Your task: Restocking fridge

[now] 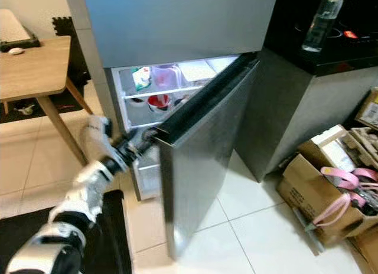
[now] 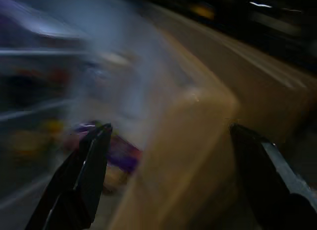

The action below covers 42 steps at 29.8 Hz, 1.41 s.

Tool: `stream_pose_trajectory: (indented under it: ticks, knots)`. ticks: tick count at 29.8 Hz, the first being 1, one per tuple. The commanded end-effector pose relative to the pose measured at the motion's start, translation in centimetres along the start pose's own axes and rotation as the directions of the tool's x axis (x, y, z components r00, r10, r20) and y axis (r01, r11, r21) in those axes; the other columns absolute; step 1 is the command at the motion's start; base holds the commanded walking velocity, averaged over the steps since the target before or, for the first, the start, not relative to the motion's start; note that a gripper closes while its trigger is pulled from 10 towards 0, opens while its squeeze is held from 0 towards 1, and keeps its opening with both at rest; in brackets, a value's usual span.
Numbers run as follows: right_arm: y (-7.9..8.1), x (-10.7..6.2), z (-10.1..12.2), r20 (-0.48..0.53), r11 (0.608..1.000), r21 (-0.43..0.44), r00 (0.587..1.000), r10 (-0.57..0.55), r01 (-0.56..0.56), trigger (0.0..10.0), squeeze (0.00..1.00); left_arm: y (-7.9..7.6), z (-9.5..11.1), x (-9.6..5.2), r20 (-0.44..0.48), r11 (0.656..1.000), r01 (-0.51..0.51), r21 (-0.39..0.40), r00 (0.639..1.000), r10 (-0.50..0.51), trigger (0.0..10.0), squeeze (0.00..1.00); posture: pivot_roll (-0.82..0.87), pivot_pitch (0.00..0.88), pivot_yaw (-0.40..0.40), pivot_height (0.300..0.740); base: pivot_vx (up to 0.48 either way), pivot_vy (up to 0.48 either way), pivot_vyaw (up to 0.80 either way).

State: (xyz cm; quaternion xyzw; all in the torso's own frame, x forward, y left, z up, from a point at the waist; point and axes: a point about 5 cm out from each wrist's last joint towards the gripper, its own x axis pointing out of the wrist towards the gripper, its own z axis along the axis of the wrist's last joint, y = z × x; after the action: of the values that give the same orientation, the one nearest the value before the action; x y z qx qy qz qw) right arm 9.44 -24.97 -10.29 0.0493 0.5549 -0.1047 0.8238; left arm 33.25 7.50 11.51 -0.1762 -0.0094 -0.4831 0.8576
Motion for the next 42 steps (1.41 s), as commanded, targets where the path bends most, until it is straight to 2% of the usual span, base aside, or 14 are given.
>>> stream_pose_trajectory:
  ticks: [1, 6, 12, 18, 23, 26, 27, 29, 30, 31, 34, 35, 38, 42]
  knots:
    - [-0.2, -0.1, -0.2, -0.001, 1.0, 0.009, 1.0, -0.011, 0.011, 10.0, 0.0, -3.0, -1.5, 2.0, -0.062, 0.98, 0.19, -0.049, 0.979, -0.193, 10.0, 0.0, -0.15, 0.012, 0.021, 0.74, 0.0, 0.0, 0.0]
    - [-0.3, -0.1, -0.2, -0.001, 1.0, 0.012, 1.0, -0.015, 0.015, 10.0, 0.0, -5.9, -3.1, 3.4, -0.076, 0.944, 0.31, -0.111, 0.945, -0.319, 10.0, 0.0, -0.15, 0.011, 0.024, 0.74, 0.0, 0.0, 0.0]
    - [-0.2, -0.1, -0.2, 0.0, 1.0, 0.016, 1.0, -0.014, 0.014, 10.0, 0.0, -5.9, -3.6, 3.2, -0.083, 0.955, 0.276, -0.109, 0.955, -0.285, 10.0, 0.0, -0.15, 0.009, 0.027, 0.74, 0.0, 0.0, 0.0]
    - [0.0, 0.0, -0.1, 0.007, 1.0, 0.014, 1.0, -0.003, 0.002, 10.0, 0.0, -2.4, -5.2, -0.5, -0.158, 0.996, 0.003, -0.085, 0.987, -0.016, 10.0, 0.0, -0.14, 0.01, 0.028, 0.74, 0.0, 0.0, 0.0]
    - [0.4, 0.1, 0.9, 0.063, 0.999, 0.014, 0.997, 0.034, -0.035, 10.0, 0.0, 0.3, -7.9, -5.6, -0.275, 0.959, -0.279, -0.053, 0.927, 0.254, 10.0, 0.0, -0.14, 0.009, 0.03, 0.74, 0.0, 0.0, 0.0]
    - [0.9, 0.1, 2.1, 0.122, 0.997, 0.012, 0.989, 0.08, -0.082, 10.0, 0.0, 1.3, -9.2, -8.3, -0.335, 0.902, -0.43, -0.03, 0.855, 0.396, 10.0, 0.0, -0.14, 0.009, 0.03, 0.74, 0.0, 0.0, 0.0]
    - [1.5, 0.1, 3.5, 0.19, 0.991, -0.004, 0.973, 0.133, -0.135, 10.0, 0.0, 1.8, -10.3, -10.6, -0.388, 0.844, -0.537, -0.011, 0.78, 0.492, 10.0, 0.0, -0.14, 0.008, 0.03, 0.74, 0.0, 0.0, 0.0]
    - [1.5, 0.1, 3.5, 0.19, 0.991, -0.004, 0.973, 0.133, -0.135, 10.0, 0.0, 1.8, -10.3, -10.6, -0.388, 0.844, -0.537, -0.011, 0.78, 0.492, 10.0, 0.0, -0.14, 0.008, 0.03, 0.74, 0.0, 0.0, 0.0]
    - [2.0, 0.0, 5.3, 0.263, 0.984, -0.026, 0.948, 0.178, -0.177, 10.0, 0.0, 2.0, -11.5, -13.3, -0.446, 0.77, -0.638, 0.013, 0.686, 0.576, 10.0, 0.0, -0.14, 0.008, 0.03, 0.74, 0.0, 0.0, 0.0]
    - [2.0, 0.0, 5.3, 0.263, 0.984, -0.026, 0.948, 0.178, -0.177, 10.0, 0.0, 2.0, -11.5, -13.3, -0.446, 0.77, -0.638, 0.013, 0.686, 0.576, 10.0, 0.0, -0.14, 0.008, 0.03, 0.74, 0.0, 0.0, 0.0]
    - [3.8, -0.6, 10.6, 0.413, 0.955, -0.182, 0.864, 0.289, -0.233, 10.0, 0.0, 1.2, -14.0, -19.5, -0.557, 0.591, -0.8, 0.102, 0.446, 0.7, 10.0, 0.0, -0.14, 0.007, 0.028, 0.74, 0.0, 0.0, 0.0]
    - [3.8, -0.6, 10.6, 0.413, 0.955, -0.182, 0.864, 0.289, -0.233, 10.0, 0.0, 1.2, -14.0, -19.5, -0.557, 0.591, -0.8, 0.102, 0.446, 0.7, 10.0, 0.0, -0.14, 0.007, 0.028, 0.74, 0.0, 0.0, 0.0]
    - [5.9, -1.2, 13.6, 0.439, 0.875, -0.464, 0.822, 0.364, -0.14, 10.0, 0.0, 0.3, -15.1, -22.3, -0.597, 0.511, -0.848, 0.142, 0.339, 0.727, 10.0, 0.0, -0.13, 0.005, 0.023, 0.74, 0.0, 0.0, 0.0]
    - [7.2, -1.8, 15.5, 0.487, 0.86, -0.489, 0.773, 0.406, -0.143, 10.0, 0.0, -0.1, -15.5, -23.4, -0.609, 0.471, -0.871, 0.139, 0.3, 0.734, 10.0, 0.0, -0.12, 0.001, 0.019, 0.74, 0.0, 0.0, 0.0]
